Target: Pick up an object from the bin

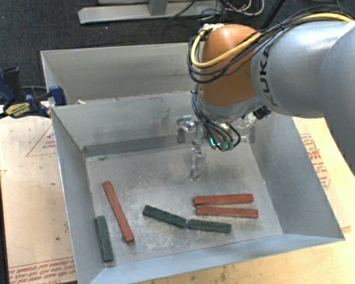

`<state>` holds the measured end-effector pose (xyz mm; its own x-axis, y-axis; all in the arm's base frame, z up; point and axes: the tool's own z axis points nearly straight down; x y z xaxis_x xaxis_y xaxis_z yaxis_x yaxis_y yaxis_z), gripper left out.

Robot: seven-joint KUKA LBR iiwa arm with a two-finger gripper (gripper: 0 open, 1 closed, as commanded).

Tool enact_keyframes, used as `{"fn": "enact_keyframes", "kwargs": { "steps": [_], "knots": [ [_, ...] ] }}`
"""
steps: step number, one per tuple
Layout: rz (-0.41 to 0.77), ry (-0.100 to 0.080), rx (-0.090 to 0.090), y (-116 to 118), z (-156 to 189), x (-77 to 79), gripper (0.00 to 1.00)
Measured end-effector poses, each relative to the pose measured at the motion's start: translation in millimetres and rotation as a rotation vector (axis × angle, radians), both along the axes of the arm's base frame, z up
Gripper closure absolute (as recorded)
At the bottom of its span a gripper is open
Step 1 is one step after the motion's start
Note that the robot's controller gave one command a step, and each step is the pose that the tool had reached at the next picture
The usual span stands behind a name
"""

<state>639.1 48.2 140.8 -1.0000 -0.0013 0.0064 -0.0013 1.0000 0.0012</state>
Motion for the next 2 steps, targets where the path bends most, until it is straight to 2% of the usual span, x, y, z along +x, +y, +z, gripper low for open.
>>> {"fn": "enact_keyframes", "kwargs": {
  "steps": [1,2],
  "knots": [
    [0.092,0.001,-0.001,-21,-25,-90.0,0.00],
    [0.223,-0.004,-0.001,-90,-73,-94.2,0.00]
  ]
}}
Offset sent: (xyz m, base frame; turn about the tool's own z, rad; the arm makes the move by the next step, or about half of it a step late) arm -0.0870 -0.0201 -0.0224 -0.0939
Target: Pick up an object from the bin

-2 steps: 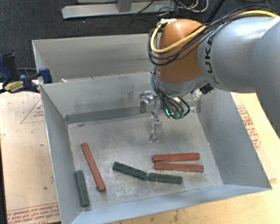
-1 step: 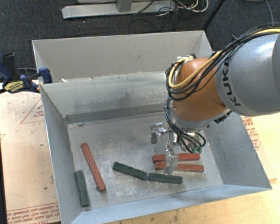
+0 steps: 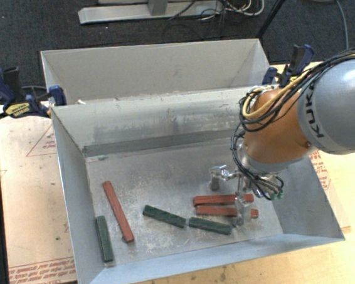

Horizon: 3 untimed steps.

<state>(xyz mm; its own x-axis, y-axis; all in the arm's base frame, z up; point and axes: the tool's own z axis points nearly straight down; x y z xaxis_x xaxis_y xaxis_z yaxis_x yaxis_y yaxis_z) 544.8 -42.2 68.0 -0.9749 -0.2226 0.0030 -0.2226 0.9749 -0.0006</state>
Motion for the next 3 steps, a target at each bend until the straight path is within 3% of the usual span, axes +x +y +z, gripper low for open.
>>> {"fn": "enact_keyframes", "kwargs": {
  "steps": [1,2,3],
  "knots": [
    [0.003,-0.005,0.003,3,3,1.6,1.00],
    [0.273,-0.007,0.002,-29,2,-17.7,1.00],
    [0.128,-0.012,0.000,-42,141,-40.0,1.00]
  ]
}}
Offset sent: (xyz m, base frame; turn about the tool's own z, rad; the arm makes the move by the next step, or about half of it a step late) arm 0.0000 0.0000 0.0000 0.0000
